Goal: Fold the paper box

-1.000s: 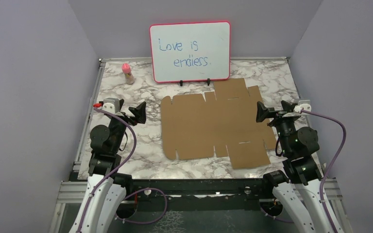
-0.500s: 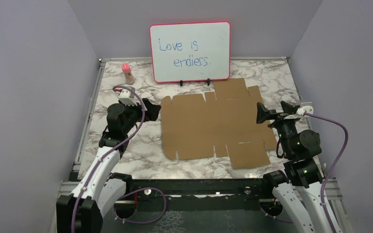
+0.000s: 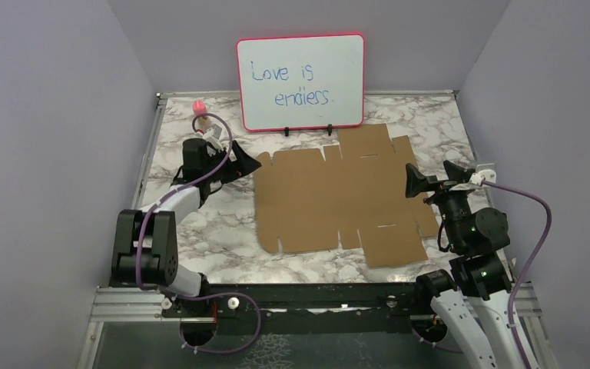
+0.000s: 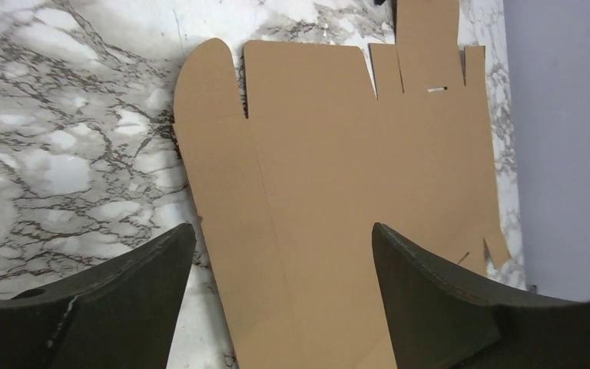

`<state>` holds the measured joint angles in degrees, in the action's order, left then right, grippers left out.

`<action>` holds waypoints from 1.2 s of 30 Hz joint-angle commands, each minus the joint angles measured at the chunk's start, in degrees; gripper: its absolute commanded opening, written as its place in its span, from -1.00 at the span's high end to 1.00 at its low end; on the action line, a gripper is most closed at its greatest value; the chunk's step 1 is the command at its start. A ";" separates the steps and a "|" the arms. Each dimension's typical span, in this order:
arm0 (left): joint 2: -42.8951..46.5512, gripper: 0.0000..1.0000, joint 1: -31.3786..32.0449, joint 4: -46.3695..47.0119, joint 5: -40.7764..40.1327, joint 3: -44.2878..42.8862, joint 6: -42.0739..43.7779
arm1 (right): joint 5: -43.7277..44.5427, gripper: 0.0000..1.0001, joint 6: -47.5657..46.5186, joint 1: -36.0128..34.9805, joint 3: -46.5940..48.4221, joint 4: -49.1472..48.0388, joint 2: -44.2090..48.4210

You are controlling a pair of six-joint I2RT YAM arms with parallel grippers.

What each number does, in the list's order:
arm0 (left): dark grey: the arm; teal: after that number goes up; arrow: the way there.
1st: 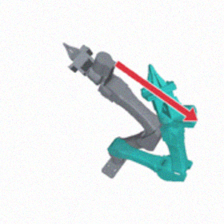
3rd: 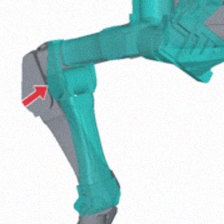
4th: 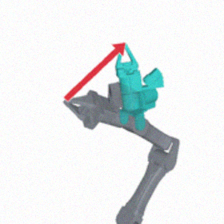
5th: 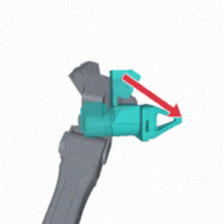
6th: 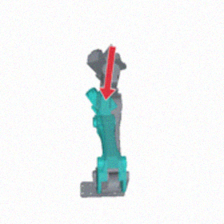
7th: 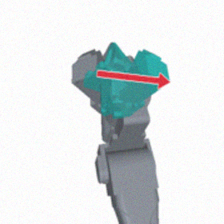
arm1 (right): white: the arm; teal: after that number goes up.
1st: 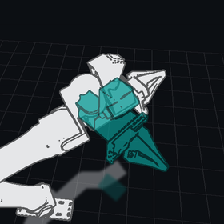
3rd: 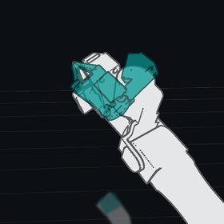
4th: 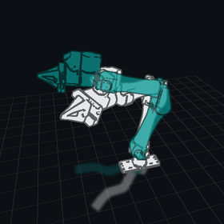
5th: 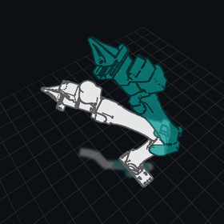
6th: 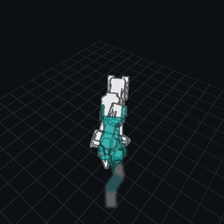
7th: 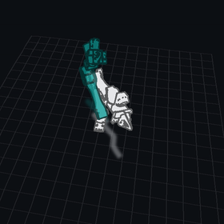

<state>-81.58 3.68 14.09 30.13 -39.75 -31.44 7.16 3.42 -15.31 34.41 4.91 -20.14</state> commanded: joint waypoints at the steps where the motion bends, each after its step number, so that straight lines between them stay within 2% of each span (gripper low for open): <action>1: -7.30 -0.65 -1.41 1.14 8.23 -4.41 -2.05 | -0.91 -1.00 -0.19 -0.27 0.22 1.34 0.57; 9: -18.89 -0.32 -2.56 -0.51 13.35 -9.59 -1.79 | -0.66 -1.00 -0.59 -0.31 0.21 1.26 0.61; 14: -21.87 -0.24 -4.74 -0.80 13.51 -9.33 -1.19 | -0.81 -1.00 -0.70 -0.29 0.20 1.37 0.73; 24: -26.53 -0.07 -4.44 1.57 16.70 -9.18 -2.31 | -0.81 -1.00 -0.91 -0.27 -0.24 0.76 1.54; 26: -27.05 0.09 -4.03 2.16 17.73 -9.21 -2.75 | -1.24 -1.00 -0.85 -0.29 -0.16 0.80 1.46; 29: -26.98 0.44 -3.82 3.06 19.22 -8.47 -3.46 | -1.69 -1.00 -0.67 -0.27 -0.02 0.93 1.15; 35: -22.27 1.00 -3.81 3.49 19.89 -6.15 -4.18 | -2.79 -1.00 -0.18 -0.29 0.29 1.22 0.77; 36: -21.26 1.00 -3.79 3.50 20.21 -5.67 -4.34 | -2.87 -1.00 -0.13 -0.26 0.38 1.36 0.61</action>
<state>-107.53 -0.25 16.45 47.44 -47.22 -35.42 6.22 3.38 -15.31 34.41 5.74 -19.33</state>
